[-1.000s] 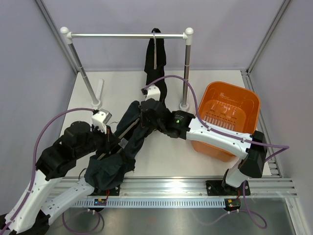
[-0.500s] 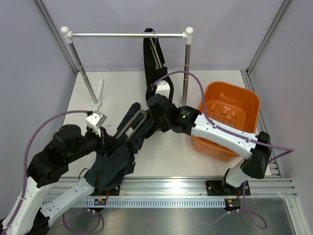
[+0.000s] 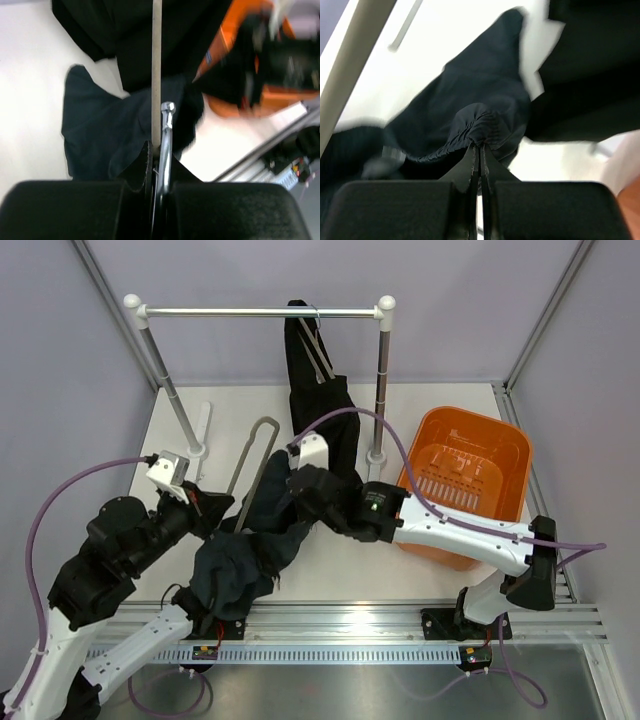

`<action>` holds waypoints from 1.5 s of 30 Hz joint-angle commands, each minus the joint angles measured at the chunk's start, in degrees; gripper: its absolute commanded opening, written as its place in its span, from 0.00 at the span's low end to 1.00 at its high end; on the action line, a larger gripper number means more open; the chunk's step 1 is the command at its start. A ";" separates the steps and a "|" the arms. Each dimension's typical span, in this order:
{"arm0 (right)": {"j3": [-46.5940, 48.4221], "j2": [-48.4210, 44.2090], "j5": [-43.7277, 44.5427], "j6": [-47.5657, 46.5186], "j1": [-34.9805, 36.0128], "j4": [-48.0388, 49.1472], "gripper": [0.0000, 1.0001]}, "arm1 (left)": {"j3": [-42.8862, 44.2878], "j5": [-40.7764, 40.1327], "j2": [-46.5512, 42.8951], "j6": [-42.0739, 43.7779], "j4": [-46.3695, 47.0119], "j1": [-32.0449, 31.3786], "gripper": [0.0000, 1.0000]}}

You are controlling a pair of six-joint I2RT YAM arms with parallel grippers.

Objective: Remove the shorts from the hanger

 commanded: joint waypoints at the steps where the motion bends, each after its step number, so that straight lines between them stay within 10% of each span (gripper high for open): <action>1: 3.10 -2.60 1.22 -0.98 5.37 -2.17 0.00 | 0.28 -6.23 2.36 -2.93 12.65 -0.27 0.00; 26: 14.44 -11.39 14.92 -3.09 23.39 -20.01 0.00 | -7.35 -35.42 6.77 -4.87 48.51 -0.27 0.00; 45: 15.50 -13.84 28.03 -1.07 18.57 -24.23 0.00 | -12.45 21.27 2.99 -10.14 71.20 -0.27 0.00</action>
